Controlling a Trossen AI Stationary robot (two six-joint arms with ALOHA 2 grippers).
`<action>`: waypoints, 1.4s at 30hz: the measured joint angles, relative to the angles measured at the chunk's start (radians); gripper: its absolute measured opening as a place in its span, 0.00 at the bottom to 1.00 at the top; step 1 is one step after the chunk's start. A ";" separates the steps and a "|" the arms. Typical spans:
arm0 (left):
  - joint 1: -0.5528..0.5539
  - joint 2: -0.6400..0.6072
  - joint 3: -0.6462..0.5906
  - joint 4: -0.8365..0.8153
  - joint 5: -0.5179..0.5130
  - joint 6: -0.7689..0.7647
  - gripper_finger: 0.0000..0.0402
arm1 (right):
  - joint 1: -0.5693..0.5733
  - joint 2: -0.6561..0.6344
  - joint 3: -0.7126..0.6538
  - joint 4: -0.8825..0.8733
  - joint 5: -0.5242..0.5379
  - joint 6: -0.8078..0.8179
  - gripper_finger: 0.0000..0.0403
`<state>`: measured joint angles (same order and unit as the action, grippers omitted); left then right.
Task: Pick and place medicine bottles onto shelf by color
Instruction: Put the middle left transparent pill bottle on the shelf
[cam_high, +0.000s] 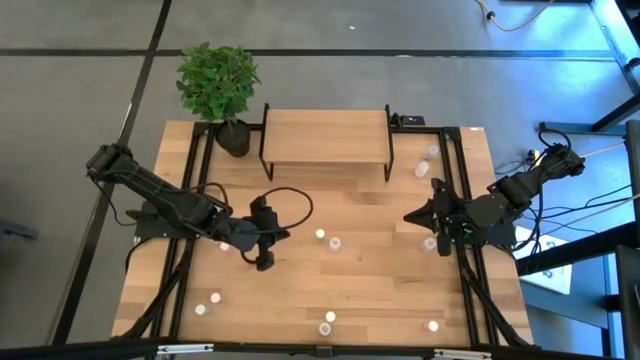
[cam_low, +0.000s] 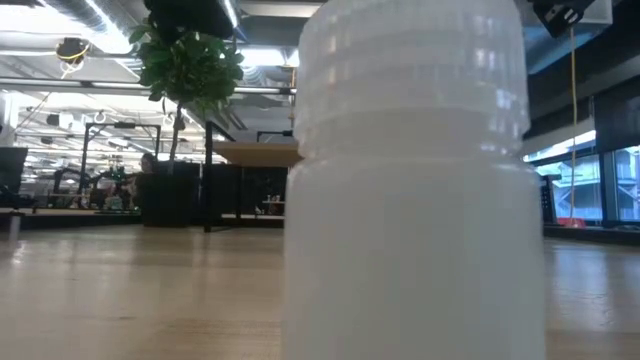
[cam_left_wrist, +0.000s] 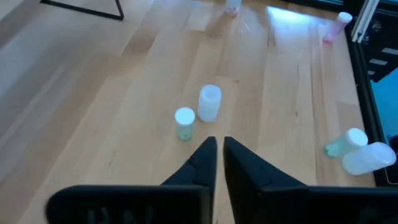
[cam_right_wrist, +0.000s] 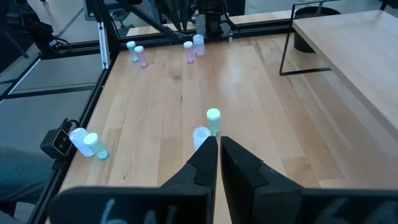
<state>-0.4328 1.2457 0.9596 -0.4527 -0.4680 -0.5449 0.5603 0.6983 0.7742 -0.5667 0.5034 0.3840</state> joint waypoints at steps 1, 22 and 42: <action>0.000 0.000 0.000 -0.007 0.000 0.000 0.11 | 0.000 0.000 0.000 0.000 0.000 0.000 0.06; 0.012 -0.018 0.000 -0.087 0.074 0.077 0.81 | 0.000 0.000 0.000 0.000 0.000 0.000 0.06; 0.022 -0.017 0.147 -0.751 0.266 -0.482 0.86 | 0.000 0.000 0.000 0.000 0.000 0.000 0.06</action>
<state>-0.4107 1.2285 1.1069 -1.2033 -0.2020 -1.0266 0.5603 0.6981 0.7742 -0.5667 0.5034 0.3840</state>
